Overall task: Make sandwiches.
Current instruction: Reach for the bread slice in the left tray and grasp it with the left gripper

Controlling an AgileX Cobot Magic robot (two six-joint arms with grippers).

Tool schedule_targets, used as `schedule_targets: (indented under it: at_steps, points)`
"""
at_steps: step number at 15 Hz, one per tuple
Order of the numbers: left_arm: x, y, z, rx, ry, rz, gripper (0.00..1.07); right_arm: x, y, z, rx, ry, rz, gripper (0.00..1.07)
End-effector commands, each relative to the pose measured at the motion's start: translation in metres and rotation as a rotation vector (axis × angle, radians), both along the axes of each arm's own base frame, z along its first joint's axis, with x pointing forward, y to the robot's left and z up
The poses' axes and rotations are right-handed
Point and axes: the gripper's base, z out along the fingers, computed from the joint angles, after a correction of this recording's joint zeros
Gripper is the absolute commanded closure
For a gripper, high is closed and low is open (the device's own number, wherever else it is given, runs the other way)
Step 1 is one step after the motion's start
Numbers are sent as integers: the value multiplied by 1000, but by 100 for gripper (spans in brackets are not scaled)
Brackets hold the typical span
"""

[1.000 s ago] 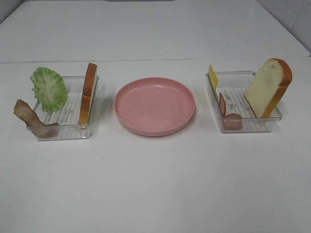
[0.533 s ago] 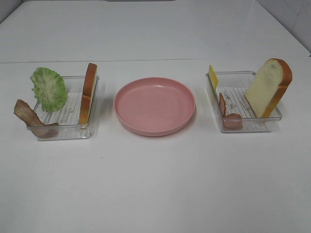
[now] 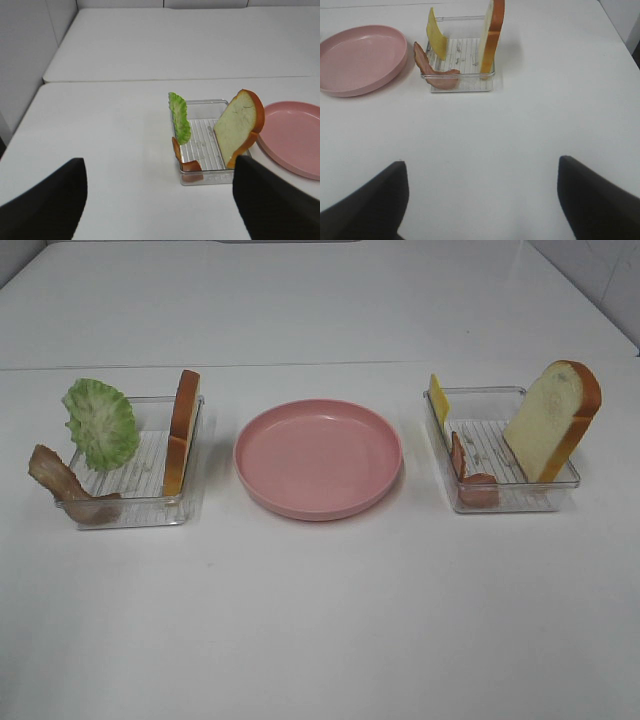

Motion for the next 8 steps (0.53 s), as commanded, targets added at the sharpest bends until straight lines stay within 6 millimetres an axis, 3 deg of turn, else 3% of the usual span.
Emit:
schedule_targets:
  at_steps: [1, 3, 4, 8]
  points:
    - [54, -3, -3, -102, 136, -6, 31, 0, 0, 0, 4, -15, -11, 30]
    - [99, -5, 1, -98, 243, -40, 31, 0, 0, 0, 4, -15, -11, 30]
    - [109, -6, 2, -99, 266, -52, 31, 0, 0, 0, 4, -15, -11, 30]
    - [189, -14, 1, -157, 521, -147, 31, 0, 0, 0, 4, -15, -11, 30]
